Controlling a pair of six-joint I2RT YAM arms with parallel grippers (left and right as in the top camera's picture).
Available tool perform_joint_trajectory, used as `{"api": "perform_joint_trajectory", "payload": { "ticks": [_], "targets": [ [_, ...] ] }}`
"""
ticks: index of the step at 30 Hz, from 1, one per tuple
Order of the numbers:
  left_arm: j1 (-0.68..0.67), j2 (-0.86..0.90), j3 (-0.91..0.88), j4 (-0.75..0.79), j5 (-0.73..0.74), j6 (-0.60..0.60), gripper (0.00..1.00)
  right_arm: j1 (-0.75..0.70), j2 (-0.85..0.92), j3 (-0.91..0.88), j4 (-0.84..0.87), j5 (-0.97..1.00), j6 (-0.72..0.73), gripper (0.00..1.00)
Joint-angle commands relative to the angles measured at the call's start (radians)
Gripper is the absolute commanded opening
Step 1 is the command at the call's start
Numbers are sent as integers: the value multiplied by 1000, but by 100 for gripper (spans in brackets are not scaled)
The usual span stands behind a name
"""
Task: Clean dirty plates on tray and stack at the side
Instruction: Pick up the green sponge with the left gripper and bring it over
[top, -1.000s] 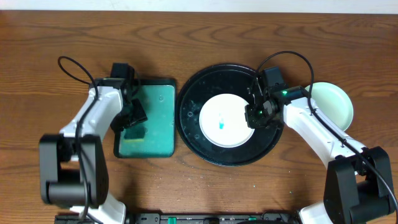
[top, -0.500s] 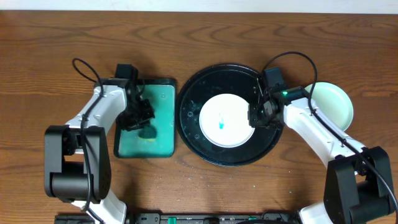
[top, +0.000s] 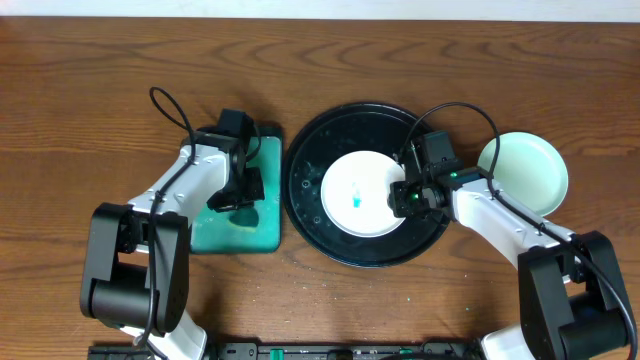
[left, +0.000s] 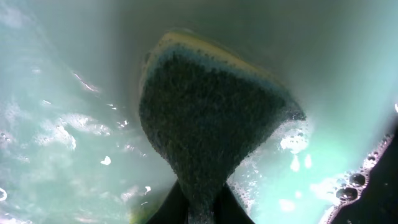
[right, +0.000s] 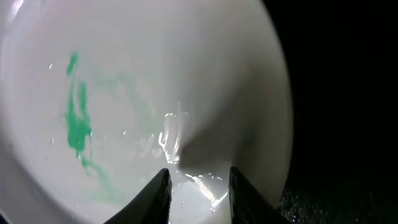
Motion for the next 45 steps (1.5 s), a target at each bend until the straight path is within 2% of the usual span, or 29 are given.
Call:
{"api": "perform_joint_trajectory", "payload": {
  "ticks": [1, 5, 12, 16, 22, 24, 26, 29, 30, 33, 36, 39, 45],
  "targets": [
    [-3, -23, 11, -51, -24, -8, 7, -20, -13, -21, 6, 74, -1, 29],
    [1, -99, 70, -129, -23, -8, 7, -48, -39, 26, 8, -50, -121, 31],
    [0, -273, 77, -122, 40, -9, 7, -117, -74, 62, -15, 8, -76, 36],
    [-1, -298, 77, -123, 47, -21, 7, -136, -53, 56, -45, 51, -69, 36],
    [-1, -298, 77, -106, 119, -24, 7, -114, 1, 27, -38, -35, -108, 35],
    [-1, -298, 77, -104, 119, -24, 7, -99, 18, 24, -38, -85, -145, 31],
    [-1, -298, 77, -105, 119, -24, 7, -77, 30, 24, -39, -86, -143, 19],
    [-1, -298, 77, -105, 119, -24, 7, -48, 37, 24, -40, -62, -92, 3],
    [-1, -298, 77, -105, 120, -25, 7, -39, 36, 24, -42, -40, -47, 1],
    [-8, -298, 77, -100, 140, -47, 7, -25, 36, 24, -42, -27, 24, 1],
    [-29, -298, 76, -74, 202, -47, 7, -8, 36, 24, -38, -26, 26, 1],
    [-62, -297, 76, -46, 187, -59, 7, 12, 36, 24, -39, -26, 26, 1],
    [-141, -283, 27, 52, 158, -187, 7, 25, 36, 24, -40, -14, 48, 1]
  ]
}}
